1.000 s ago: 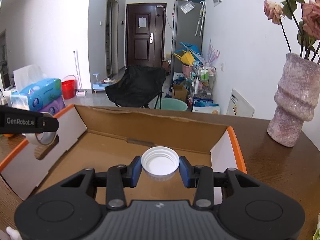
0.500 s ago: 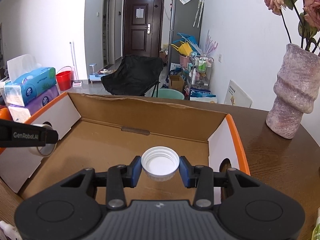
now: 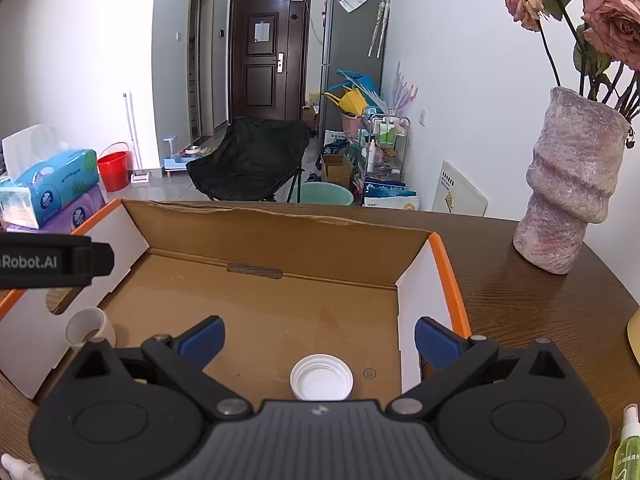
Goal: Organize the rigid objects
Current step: 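Open both grippers to drop the tape roll and cap into the box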
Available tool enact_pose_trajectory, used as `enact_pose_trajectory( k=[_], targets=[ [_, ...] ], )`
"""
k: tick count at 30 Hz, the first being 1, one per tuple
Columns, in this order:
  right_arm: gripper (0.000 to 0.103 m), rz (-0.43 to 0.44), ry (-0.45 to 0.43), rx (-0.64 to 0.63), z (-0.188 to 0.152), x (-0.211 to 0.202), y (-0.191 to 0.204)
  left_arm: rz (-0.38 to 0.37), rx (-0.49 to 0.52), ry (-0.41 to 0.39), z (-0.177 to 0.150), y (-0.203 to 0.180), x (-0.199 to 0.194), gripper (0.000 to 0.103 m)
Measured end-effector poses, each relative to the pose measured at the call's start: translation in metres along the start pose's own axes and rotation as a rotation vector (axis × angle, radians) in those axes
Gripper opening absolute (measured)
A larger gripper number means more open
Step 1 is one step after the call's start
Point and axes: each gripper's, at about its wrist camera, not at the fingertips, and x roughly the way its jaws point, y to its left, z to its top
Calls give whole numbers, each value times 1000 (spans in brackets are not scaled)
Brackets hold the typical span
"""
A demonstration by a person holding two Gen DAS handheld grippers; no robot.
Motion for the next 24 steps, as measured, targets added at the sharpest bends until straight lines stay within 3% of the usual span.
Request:
enact_pose_trajectory(
  k=[11,24],
  targets=[
    [103,0,-9,-1,0,-8,1,-2,-22,-11,0,2,-9,103],
    [103,-2,-44,3,-8,-39,-3,-22,-7,-62,-11,4,-48,103]
  ],
)
